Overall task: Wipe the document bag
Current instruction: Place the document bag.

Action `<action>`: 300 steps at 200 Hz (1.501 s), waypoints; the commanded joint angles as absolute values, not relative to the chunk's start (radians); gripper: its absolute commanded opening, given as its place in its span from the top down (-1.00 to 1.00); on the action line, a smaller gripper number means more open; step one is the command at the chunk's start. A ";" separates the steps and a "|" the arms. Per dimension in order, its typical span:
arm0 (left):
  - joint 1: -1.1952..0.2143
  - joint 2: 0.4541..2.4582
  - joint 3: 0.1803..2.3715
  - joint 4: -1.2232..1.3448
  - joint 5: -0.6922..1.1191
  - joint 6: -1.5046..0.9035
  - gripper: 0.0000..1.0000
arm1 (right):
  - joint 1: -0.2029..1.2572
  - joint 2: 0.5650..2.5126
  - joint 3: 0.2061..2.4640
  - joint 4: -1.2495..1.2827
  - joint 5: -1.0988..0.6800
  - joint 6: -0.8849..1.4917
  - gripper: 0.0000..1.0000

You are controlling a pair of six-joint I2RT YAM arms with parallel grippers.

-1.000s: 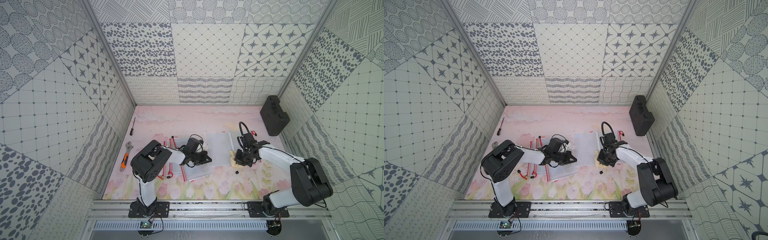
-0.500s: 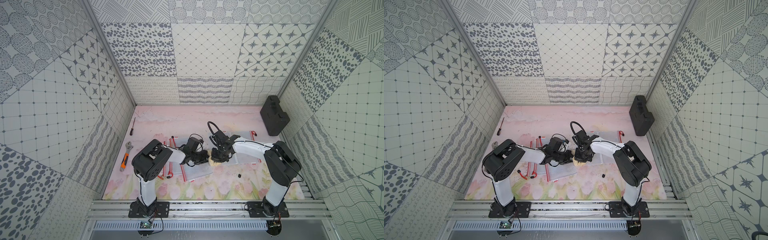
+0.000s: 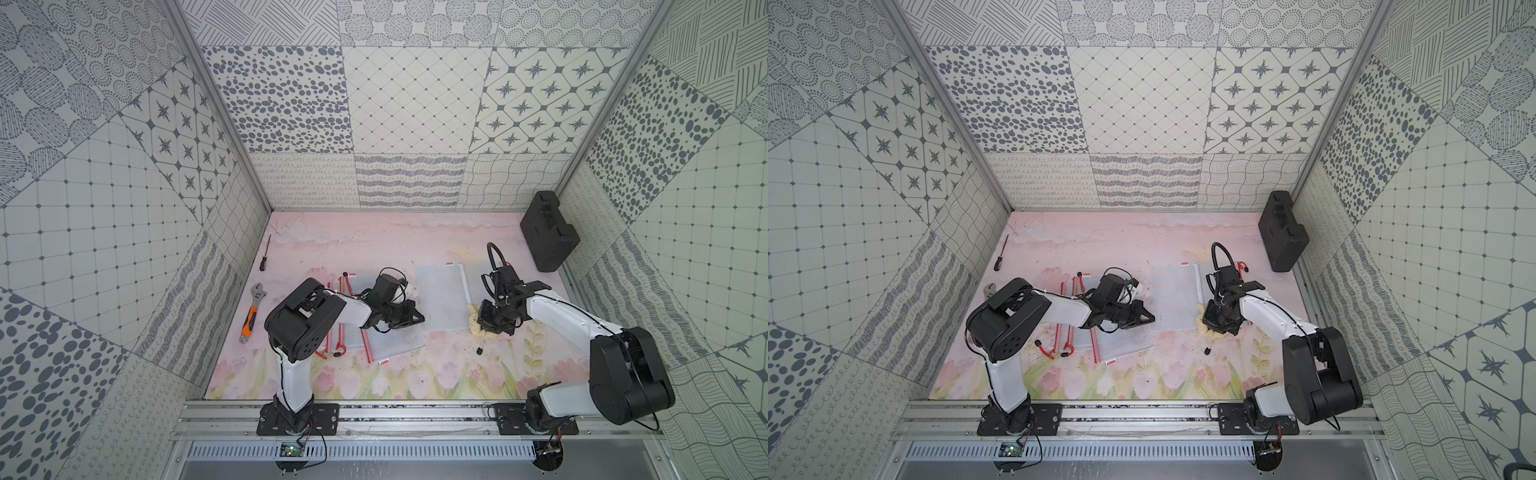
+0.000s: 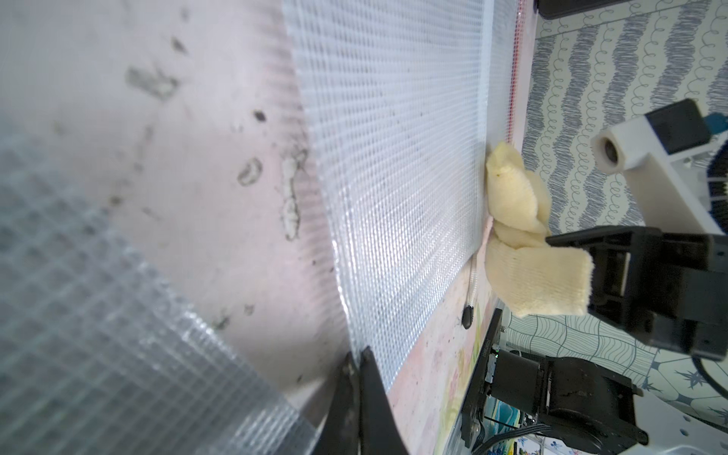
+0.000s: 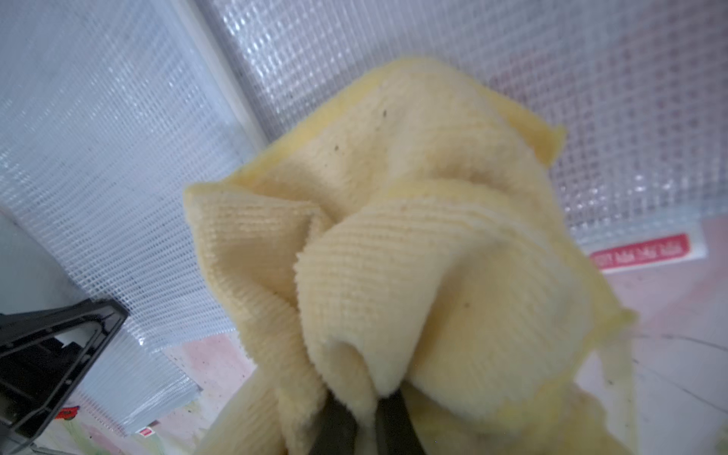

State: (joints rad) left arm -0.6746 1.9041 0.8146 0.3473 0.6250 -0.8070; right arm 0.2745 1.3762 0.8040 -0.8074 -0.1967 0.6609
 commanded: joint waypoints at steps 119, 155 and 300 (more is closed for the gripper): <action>-0.847 2.251 1.980 -0.804 0.427 -0.350 1.00 | 0.229 0.911 1.202 -1.159 0.061 0.622 1.00; -0.876 2.389 2.163 -0.839 0.476 -0.354 1.00 | 0.219 0.871 1.175 -1.199 0.093 0.608 1.00; -0.867 2.006 1.670 -0.676 0.010 -0.481 -0.97 | 0.207 0.967 0.959 -1.031 -0.066 0.626 1.00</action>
